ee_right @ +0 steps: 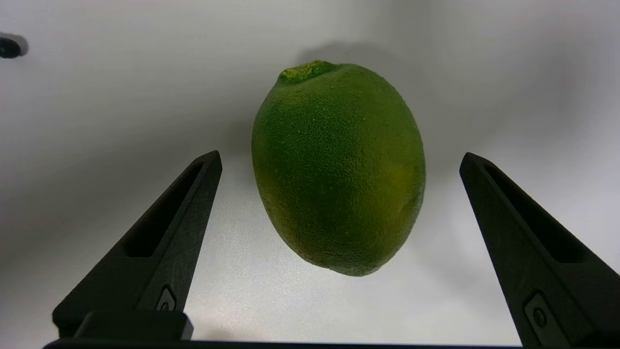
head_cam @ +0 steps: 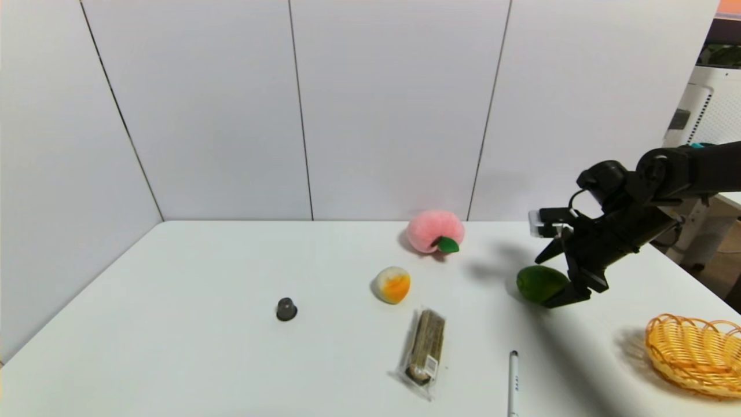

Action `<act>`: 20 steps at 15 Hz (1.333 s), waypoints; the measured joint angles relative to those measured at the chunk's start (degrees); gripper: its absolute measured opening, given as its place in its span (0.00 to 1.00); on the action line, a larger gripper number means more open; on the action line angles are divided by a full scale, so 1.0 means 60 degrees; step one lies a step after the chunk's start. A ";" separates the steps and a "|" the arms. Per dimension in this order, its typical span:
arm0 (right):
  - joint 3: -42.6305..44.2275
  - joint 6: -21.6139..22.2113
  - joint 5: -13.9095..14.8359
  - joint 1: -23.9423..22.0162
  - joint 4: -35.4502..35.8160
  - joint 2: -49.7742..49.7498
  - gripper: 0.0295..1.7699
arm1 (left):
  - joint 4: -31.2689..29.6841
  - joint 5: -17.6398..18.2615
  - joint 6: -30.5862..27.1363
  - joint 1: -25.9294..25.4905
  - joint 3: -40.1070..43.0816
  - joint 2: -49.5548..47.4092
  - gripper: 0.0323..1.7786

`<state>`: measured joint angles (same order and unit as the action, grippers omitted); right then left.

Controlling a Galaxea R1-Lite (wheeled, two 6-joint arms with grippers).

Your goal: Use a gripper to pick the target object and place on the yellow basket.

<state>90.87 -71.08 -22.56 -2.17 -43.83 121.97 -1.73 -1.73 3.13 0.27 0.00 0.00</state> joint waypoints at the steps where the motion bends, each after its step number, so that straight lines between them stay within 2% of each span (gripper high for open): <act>1: 0.0006 -0.0004 0.0018 0.0004 -0.0004 0.0069 0.96 | 0.0000 0.0000 0.0000 0.0000 0.0000 0.0000 0.95; 5: -0.0037 -0.0008 0.0100 0.0047 -0.0014 0.0238 0.96 | 0.0000 0.0000 0.0000 0.0000 0.0000 0.0000 0.95; 6: -0.0041 -0.0008 0.0106 0.0051 -0.0012 0.0258 0.90 | 0.0000 0.0000 0.0000 0.0000 0.0000 0.0000 0.95; 8: -0.0041 0.0004 0.0106 0.0073 -0.0004 0.0284 0.70 | 0.0000 0.0000 0.0000 0.0000 0.0000 0.0000 0.95; 10: -0.0051 0.0041 0.0120 0.0091 -0.0014 0.0291 0.60 | 0.0000 0.0000 0.0000 0.0000 0.0000 0.0000 0.95; 17: -0.0209 0.0230 0.0124 0.0028 -0.0051 -0.0124 0.57 | 0.0000 0.0000 -0.0004 0.0000 0.0000 0.0000 0.95; 20: -0.0193 0.0794 0.0128 -0.0130 -0.0069 -0.0868 0.57 | 0.0000 -0.0004 0.0000 0.0000 0.0000 0.0000 0.95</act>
<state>89.71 -66.32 -21.80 -2.95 -44.24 116.76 -1.73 -1.76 3.13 0.27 0.00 0.00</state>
